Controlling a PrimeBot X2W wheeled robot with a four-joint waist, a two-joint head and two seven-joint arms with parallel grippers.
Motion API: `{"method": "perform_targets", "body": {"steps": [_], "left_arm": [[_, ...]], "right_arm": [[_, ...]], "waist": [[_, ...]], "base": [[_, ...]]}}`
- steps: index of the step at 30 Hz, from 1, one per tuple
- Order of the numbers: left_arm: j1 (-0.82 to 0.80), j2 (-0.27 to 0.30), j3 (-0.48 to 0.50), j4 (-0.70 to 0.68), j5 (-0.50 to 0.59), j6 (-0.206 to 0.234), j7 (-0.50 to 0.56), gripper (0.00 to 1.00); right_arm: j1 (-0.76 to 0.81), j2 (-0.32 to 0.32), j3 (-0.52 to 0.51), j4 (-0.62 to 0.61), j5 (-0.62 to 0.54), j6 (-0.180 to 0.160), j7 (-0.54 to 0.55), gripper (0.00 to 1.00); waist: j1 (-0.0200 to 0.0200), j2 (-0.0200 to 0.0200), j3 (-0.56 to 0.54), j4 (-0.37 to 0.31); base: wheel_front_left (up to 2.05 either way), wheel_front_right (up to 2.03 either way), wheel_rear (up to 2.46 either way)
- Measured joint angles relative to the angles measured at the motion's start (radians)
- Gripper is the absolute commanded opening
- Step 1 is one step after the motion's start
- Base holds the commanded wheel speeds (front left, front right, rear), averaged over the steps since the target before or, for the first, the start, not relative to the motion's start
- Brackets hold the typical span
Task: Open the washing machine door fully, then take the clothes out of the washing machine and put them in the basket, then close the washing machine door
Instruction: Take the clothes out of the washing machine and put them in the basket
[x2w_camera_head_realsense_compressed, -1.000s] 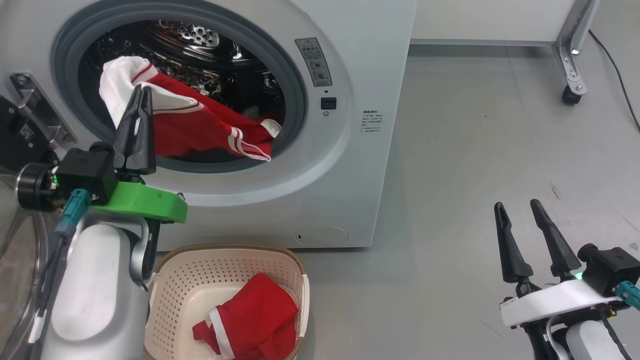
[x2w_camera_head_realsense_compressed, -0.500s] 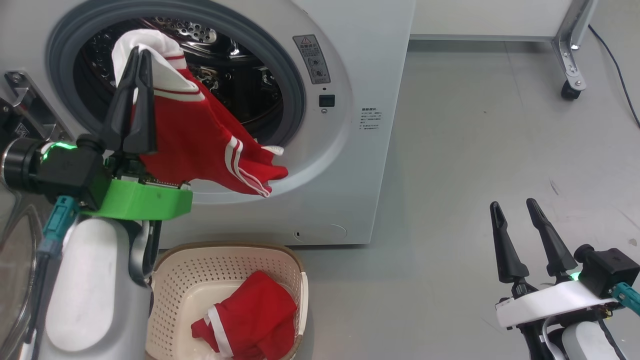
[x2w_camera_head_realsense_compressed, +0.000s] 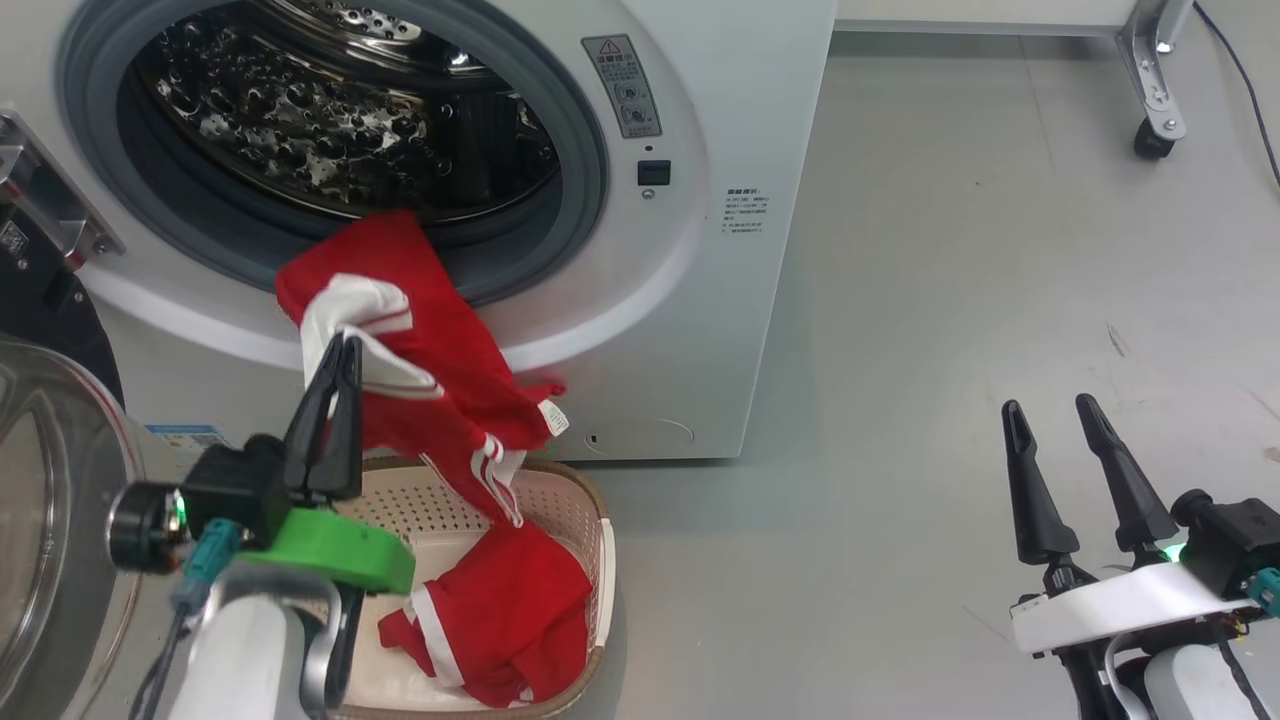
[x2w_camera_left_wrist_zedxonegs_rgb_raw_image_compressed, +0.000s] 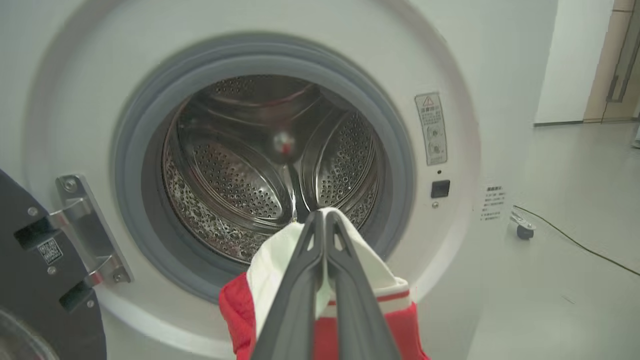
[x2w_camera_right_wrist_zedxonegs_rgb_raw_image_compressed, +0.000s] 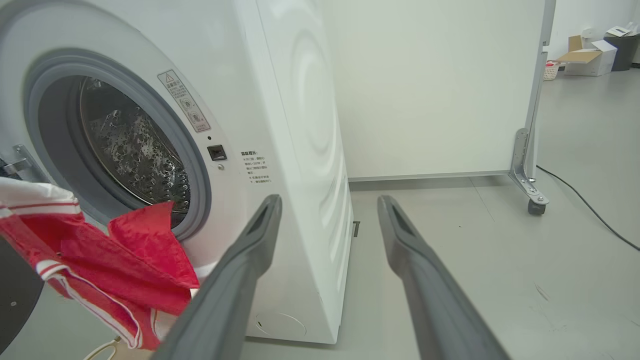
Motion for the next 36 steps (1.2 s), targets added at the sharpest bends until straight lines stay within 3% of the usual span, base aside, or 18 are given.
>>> {"method": "perform_targets", "body": {"steps": [7, 21, 36], "left_arm": [[0.107, 0.001, 0.003, 0.117, -0.011, 0.038, 0.048, 0.00], [0.111, 0.001, -0.016, 0.274, -0.048, 0.067, 0.092, 0.00], [-0.029, 0.001, -0.021, 0.472, -0.069, 0.099, 0.165, 0.00]], "right_arm": [[0.000, -0.009, 0.000, -0.003, -0.002, 0.000, 0.000, 1.00], [-0.025, -0.045, 0.027, -0.025, -0.009, 0.000, 0.000, 1.00], [-0.079, -0.092, 0.032, -0.055, -0.008, 0.000, 0.002, 1.00]], "waist": [[0.0000, 0.0000, 0.025, 0.011], [0.0000, 0.0000, 0.103, -0.002], [0.0000, 0.0000, 0.243, -0.074]], "base": [[0.00, 0.00, 0.00], [0.00, 0.00, 0.00], [0.00, 0.00, 0.00]]}}
